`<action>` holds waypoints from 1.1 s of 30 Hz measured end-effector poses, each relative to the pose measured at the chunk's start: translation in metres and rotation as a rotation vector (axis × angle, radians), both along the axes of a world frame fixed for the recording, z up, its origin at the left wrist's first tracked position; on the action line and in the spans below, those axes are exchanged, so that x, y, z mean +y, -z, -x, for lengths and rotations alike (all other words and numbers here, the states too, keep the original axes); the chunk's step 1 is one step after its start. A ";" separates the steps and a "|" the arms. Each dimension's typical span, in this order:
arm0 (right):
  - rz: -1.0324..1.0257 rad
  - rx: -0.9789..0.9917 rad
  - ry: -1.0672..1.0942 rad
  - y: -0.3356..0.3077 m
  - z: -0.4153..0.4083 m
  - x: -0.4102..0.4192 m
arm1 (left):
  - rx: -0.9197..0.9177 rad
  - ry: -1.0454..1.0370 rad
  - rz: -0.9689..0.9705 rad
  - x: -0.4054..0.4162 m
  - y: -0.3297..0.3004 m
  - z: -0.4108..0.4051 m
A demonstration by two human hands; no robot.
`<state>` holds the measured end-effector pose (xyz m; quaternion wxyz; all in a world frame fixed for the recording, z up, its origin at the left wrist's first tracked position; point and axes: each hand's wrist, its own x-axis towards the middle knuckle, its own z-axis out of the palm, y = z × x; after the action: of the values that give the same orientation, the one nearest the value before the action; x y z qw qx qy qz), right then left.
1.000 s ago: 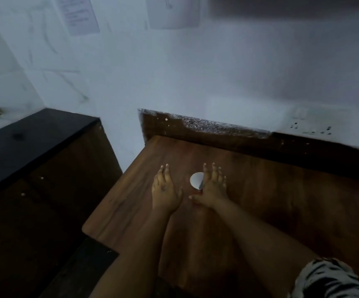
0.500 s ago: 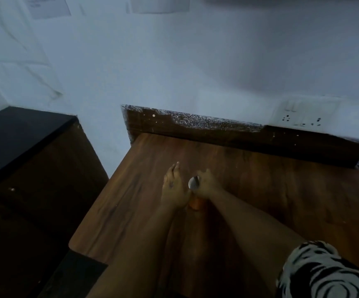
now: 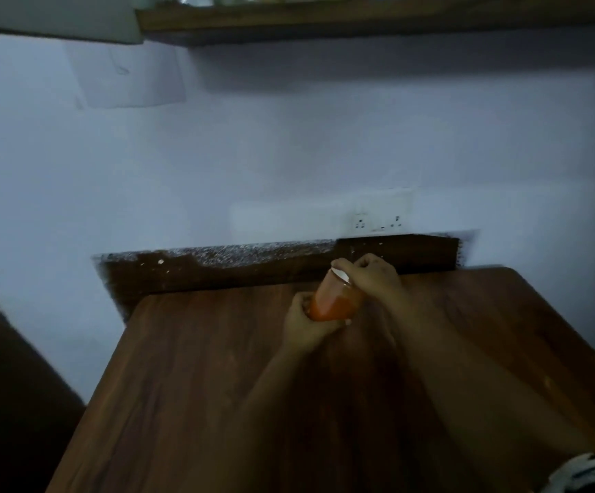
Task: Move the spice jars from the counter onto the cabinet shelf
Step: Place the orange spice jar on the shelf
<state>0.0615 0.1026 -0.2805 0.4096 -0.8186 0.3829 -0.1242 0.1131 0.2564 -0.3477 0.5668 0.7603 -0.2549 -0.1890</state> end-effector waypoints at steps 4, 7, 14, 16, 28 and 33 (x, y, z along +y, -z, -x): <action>-0.266 -0.216 -0.185 -0.031 0.031 -0.034 | 0.370 0.286 0.128 -0.026 -0.027 0.011; -0.265 -0.279 -0.153 -0.048 0.051 -0.054 | 0.471 0.386 0.219 -0.047 -0.035 0.027; -0.126 -0.257 0.091 -0.069 0.084 -0.083 | -0.024 0.328 0.107 -0.101 -0.061 0.066; -0.235 -0.298 0.000 -0.077 0.098 -0.096 | 0.314 0.435 0.201 -0.108 -0.074 0.065; -0.425 -0.609 -0.142 -0.111 0.165 -0.174 | -0.095 0.442 0.315 -0.189 -0.112 0.119; -0.388 -0.681 -0.130 -0.131 0.190 -0.207 | -0.142 0.435 0.323 -0.231 -0.138 0.147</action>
<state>-0.1283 -0.1046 -0.1491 0.6671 -0.6605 0.1890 -0.2879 -0.0337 0.0252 -0.2102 0.6075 0.5988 -0.4781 -0.2091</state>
